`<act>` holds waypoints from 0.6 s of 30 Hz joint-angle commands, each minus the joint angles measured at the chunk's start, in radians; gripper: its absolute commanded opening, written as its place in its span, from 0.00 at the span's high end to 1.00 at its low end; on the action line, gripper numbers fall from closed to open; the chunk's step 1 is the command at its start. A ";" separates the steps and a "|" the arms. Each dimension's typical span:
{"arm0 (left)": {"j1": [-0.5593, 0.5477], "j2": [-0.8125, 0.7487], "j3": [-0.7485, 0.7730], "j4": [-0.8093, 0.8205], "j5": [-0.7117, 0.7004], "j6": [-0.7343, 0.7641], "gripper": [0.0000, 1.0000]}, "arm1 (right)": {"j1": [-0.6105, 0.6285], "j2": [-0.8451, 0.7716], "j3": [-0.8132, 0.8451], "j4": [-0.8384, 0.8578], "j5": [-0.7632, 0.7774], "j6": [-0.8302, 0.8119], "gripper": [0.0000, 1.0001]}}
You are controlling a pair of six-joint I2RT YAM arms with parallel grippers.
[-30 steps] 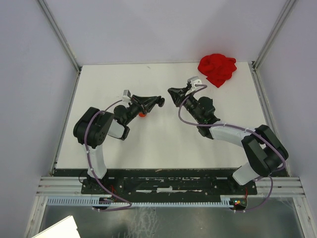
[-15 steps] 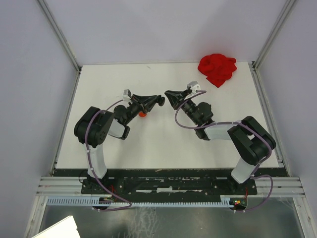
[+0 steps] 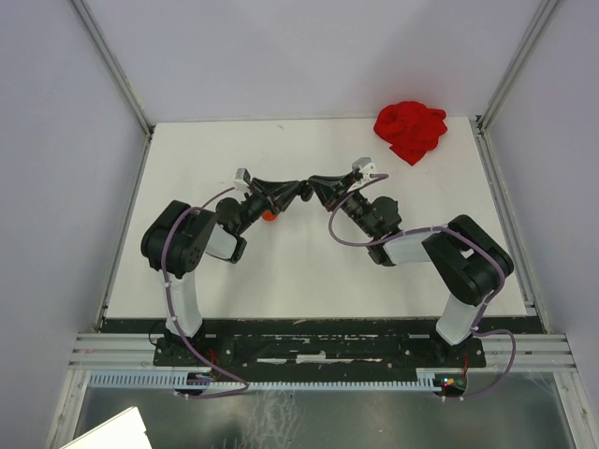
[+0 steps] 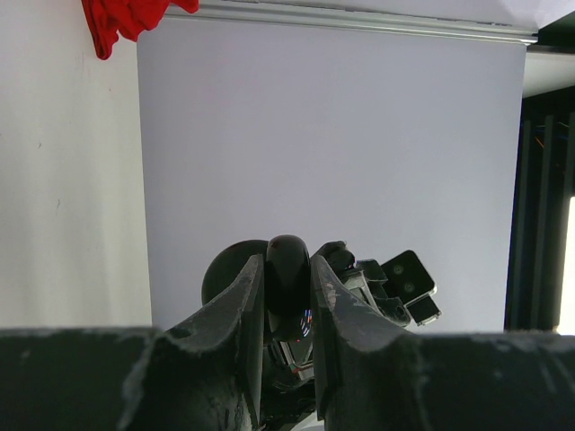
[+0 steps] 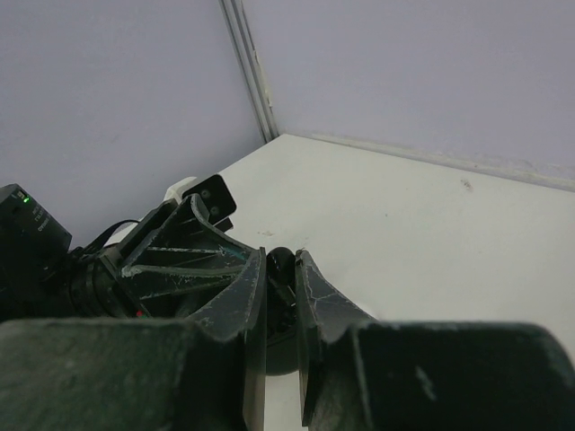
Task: Insert the wireless bluetooth earbuds into the charging case
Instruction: Place the earbud in the charging case.
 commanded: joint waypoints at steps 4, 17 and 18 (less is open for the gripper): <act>-0.005 0.004 0.033 0.101 0.025 -0.035 0.97 | -0.003 0.014 -0.014 0.090 -0.040 0.029 0.99; -0.004 0.004 0.039 0.106 0.031 -0.036 0.97 | -0.003 0.029 -0.018 0.089 -0.059 0.035 0.99; -0.004 0.003 0.040 0.106 0.031 -0.035 0.97 | -0.003 0.031 -0.018 0.089 -0.059 0.036 0.99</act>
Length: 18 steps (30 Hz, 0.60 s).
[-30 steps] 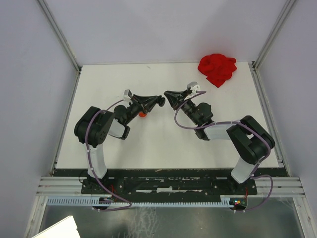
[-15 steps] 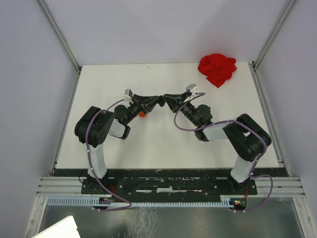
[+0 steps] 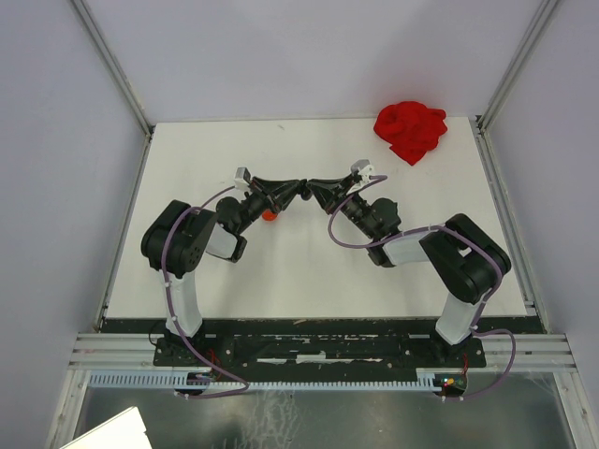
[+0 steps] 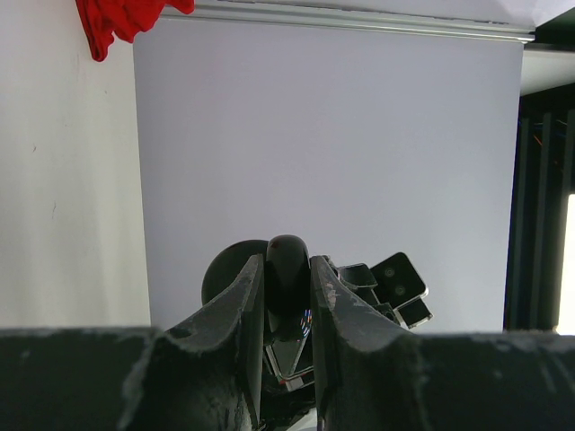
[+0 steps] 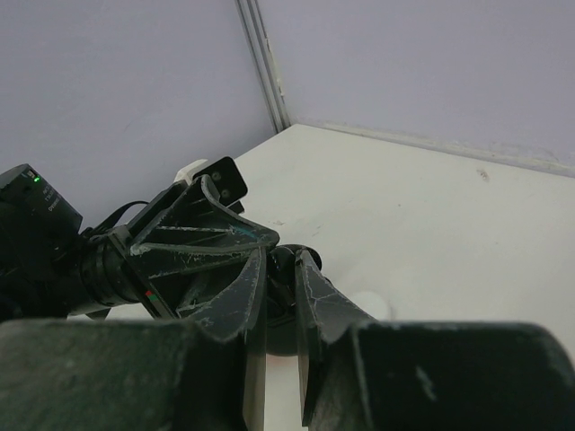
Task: Insert the wireless bluetooth earbuds into the charging case
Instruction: Place the earbud in the charging case.
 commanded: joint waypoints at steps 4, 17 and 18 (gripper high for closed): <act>-0.005 -0.002 0.031 0.107 0.031 -0.037 0.97 | -0.002 0.017 -0.004 0.066 -0.022 0.018 0.99; -0.004 -0.010 0.026 0.116 0.030 -0.041 0.97 | -0.002 0.017 -0.012 0.064 -0.004 0.010 0.99; -0.005 -0.011 0.026 0.117 0.029 -0.042 0.97 | -0.002 0.017 -0.014 0.064 -0.004 0.009 0.99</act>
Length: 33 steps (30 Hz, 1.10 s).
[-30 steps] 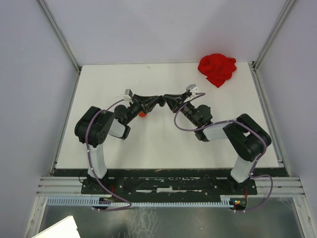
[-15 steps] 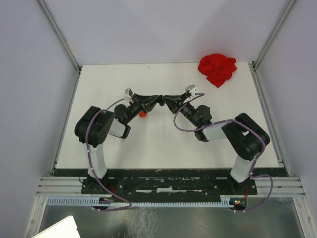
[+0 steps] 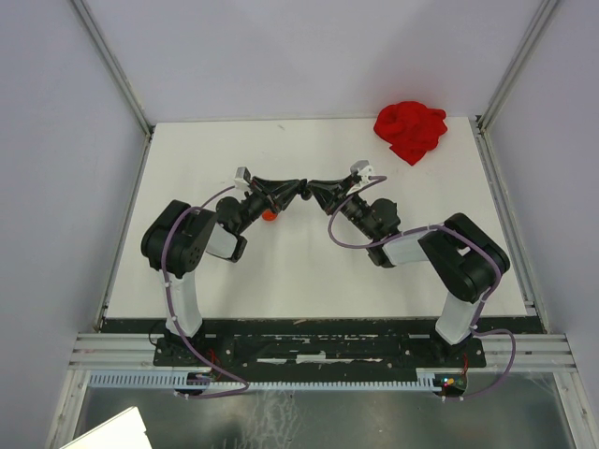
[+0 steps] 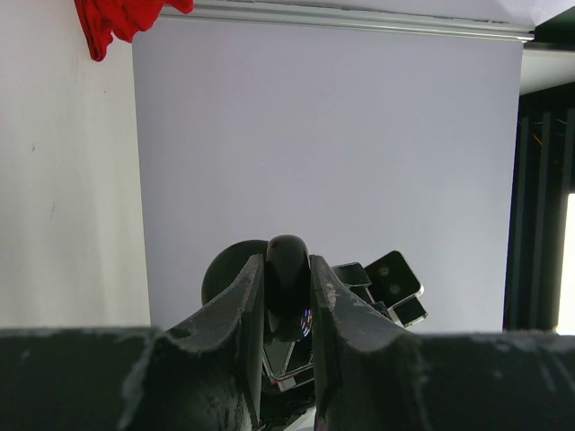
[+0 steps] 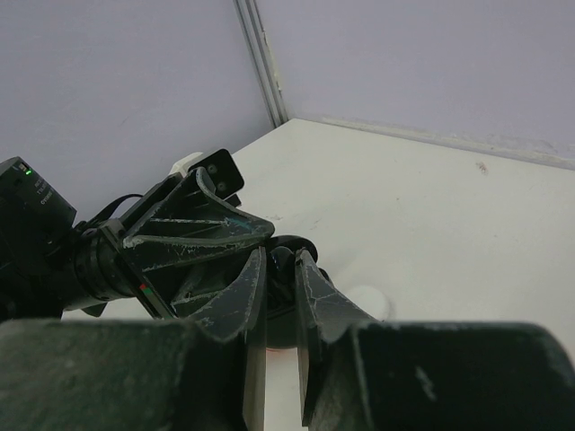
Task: Insert the wireless bluetooth earbuds into the charging case
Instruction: Place the earbud in the charging case.
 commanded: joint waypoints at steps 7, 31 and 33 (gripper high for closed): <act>-0.003 -0.019 0.022 0.125 0.028 -0.046 0.97 | -0.005 0.008 -0.021 0.064 0.002 0.010 0.99; -0.003 0.001 0.021 0.209 0.024 -0.108 0.97 | -0.009 0.028 -0.012 0.065 0.004 0.060 0.84; -0.003 0.001 0.020 0.209 0.022 -0.105 0.97 | -0.009 0.024 -0.012 0.065 0.004 0.062 0.78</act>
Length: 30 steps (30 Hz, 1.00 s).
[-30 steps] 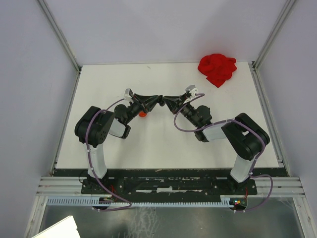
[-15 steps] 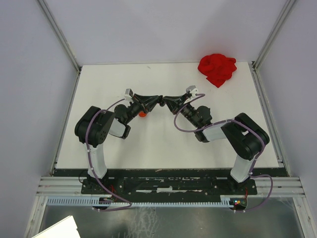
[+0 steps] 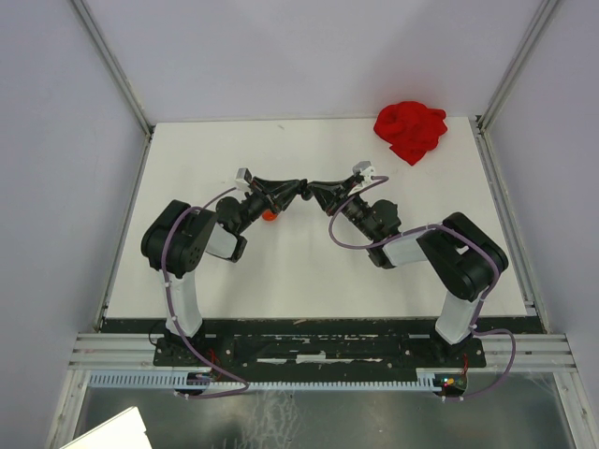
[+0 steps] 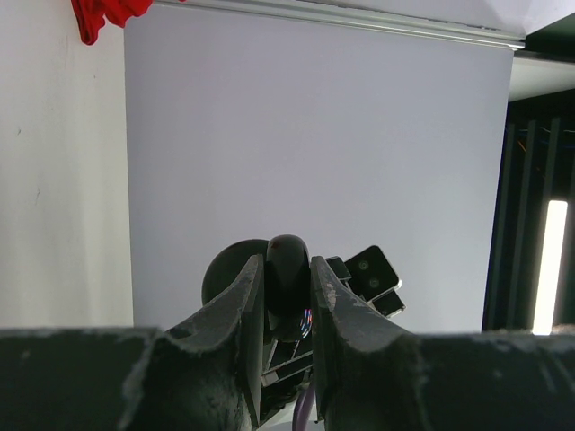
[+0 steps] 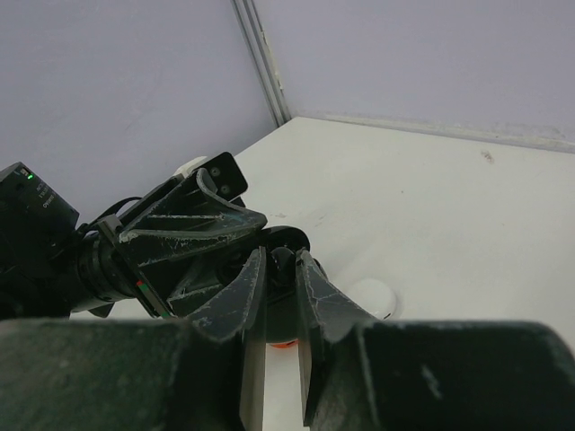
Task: Insert the wireless bluetooth earbuds into the charging case
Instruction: Place the earbud in the charging case.
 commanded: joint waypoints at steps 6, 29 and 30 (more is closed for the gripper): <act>-0.004 0.011 0.019 0.207 0.004 -0.049 0.97 | -0.006 -0.013 0.021 0.042 -0.018 0.020 0.63; -0.002 -0.082 0.010 -0.107 -0.026 0.200 0.97 | -0.040 -0.440 0.355 -1.387 0.305 -0.120 0.32; -0.002 -0.103 0.009 -0.157 -0.035 0.227 0.97 | -0.039 -0.434 0.388 -1.459 0.312 -0.120 0.30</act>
